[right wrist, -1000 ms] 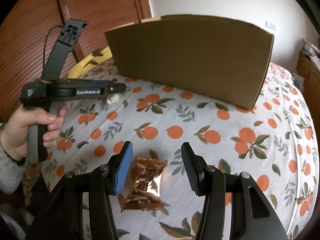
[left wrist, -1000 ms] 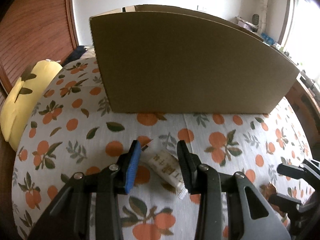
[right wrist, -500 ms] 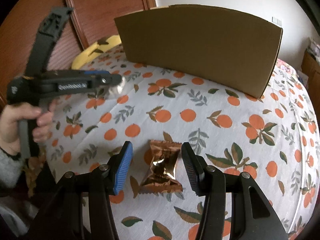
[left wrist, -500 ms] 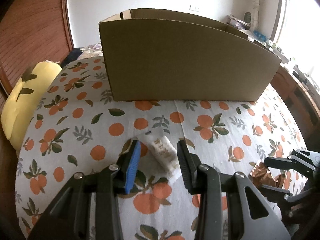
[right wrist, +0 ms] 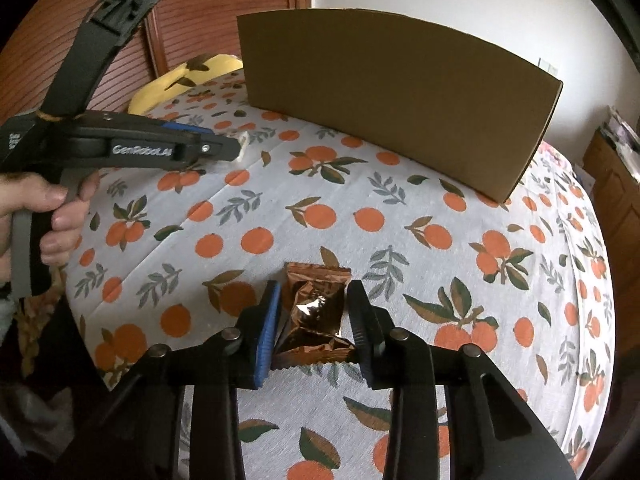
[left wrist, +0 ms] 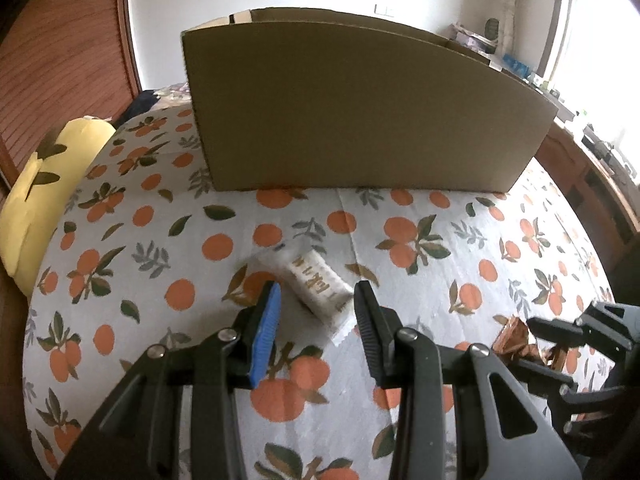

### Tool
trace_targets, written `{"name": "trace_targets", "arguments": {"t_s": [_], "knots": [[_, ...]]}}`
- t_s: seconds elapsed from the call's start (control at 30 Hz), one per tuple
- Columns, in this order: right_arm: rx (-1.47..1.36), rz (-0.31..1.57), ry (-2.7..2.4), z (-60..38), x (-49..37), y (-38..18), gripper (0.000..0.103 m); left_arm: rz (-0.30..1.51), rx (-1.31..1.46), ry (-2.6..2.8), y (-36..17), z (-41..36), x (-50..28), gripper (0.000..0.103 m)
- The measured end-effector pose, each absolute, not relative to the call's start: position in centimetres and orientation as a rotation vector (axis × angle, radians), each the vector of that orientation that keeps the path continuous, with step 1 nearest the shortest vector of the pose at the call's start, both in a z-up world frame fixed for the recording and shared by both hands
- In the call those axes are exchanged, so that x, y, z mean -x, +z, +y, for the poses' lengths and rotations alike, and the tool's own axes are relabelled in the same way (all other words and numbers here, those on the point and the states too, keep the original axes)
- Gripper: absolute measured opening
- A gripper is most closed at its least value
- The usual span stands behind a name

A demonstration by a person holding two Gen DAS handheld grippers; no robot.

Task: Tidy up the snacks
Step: 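Grasp the white bar with the left tool while the right grasps the bronze foil packet, then carry both packets into the cardboard box and open both tools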

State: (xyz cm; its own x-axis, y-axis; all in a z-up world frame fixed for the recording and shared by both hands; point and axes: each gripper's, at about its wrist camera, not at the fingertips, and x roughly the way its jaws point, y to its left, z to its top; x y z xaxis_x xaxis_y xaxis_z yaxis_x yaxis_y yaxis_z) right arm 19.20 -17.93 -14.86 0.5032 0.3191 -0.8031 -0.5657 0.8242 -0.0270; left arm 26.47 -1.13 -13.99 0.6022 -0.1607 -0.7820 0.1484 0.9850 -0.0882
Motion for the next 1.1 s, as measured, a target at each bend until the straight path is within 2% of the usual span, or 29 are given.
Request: {"name": "trace_targets", "arguments": {"t_s": [0.47, 0.67, 1.1], "knots": [[0.284, 0.887, 0.532, -18.1, -18.9, -14.7, 0.025, 0.928, 0.086, -0.212, -14.4, -1.5, -28.7, 0.038], [0.260, 0.888, 0.541, -18.4, -18.8, -14.5, 0.024, 0.897, 0.065, -0.216, -14.5, -1.8, -28.7, 0.024], [0.219, 0.863, 0.551, -18.8, -18.9, -13.2, 0.024, 0.846, 0.063, -0.283, -12.2, -1.0, -26.0, 0.023]]}}
